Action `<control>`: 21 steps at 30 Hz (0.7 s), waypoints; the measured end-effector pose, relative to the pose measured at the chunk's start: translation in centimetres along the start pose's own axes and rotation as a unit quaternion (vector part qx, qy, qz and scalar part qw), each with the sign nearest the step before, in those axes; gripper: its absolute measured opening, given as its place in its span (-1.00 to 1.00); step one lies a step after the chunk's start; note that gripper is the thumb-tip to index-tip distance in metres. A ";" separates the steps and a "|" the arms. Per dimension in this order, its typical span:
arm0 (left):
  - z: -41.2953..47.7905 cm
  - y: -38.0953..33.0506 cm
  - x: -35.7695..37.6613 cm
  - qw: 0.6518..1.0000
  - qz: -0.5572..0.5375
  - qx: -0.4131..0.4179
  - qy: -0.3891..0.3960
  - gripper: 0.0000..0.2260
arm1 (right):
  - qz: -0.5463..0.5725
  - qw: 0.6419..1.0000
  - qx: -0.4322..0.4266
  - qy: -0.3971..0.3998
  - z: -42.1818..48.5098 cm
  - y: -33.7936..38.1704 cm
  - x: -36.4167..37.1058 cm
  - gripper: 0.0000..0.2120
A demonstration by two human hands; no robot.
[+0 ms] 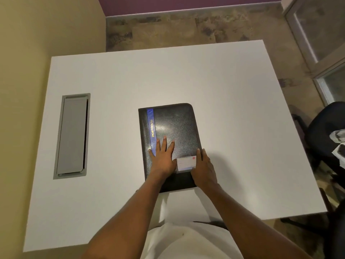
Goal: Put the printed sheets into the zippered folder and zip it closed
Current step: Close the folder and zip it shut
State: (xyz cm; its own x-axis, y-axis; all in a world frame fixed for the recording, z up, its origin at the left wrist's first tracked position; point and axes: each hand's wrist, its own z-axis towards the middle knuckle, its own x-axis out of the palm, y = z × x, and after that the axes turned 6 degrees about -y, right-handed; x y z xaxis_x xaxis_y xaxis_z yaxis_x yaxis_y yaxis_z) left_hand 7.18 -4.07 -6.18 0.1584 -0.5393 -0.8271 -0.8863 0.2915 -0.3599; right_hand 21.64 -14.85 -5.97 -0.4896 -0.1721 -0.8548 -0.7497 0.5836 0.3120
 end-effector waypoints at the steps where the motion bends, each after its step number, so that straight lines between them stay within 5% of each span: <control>1: -0.5 0.5 -0.1 1.000 -0.010 0.007 -0.014 -0.31 | -0.001 1.000 -0.007 -0.003 -0.1 -0.1 0.0 -0.19; 9: -7.6 5.4 0.7 0.992 -0.083 0.013 -0.093 -0.40 | 0.020 0.987 -0.098 -0.126 -3.7 1.8 -0.4 -0.36; 18: -15.5 9.4 2.8 0.976 -0.159 -0.066 -0.135 -0.66 | -0.011 0.964 -0.245 -0.103 -9.9 6.3 3.6 -0.96; 21: -16.7 10.1 3.7 0.977 -0.129 -0.106 -0.132 -0.70 | -0.014 0.970 -0.232 -0.071 -11.4 7.7 5.0 -0.89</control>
State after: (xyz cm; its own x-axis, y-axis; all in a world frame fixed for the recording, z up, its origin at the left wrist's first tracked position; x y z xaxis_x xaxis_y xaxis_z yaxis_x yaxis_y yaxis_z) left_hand -8.48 -16.36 -5.68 0.4707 -0.3431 -0.8128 -0.8677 -0.0131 -0.4970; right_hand 8.36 -20.27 -3.18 -0.4249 -0.0534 -0.9037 -0.8976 0.1541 0.4129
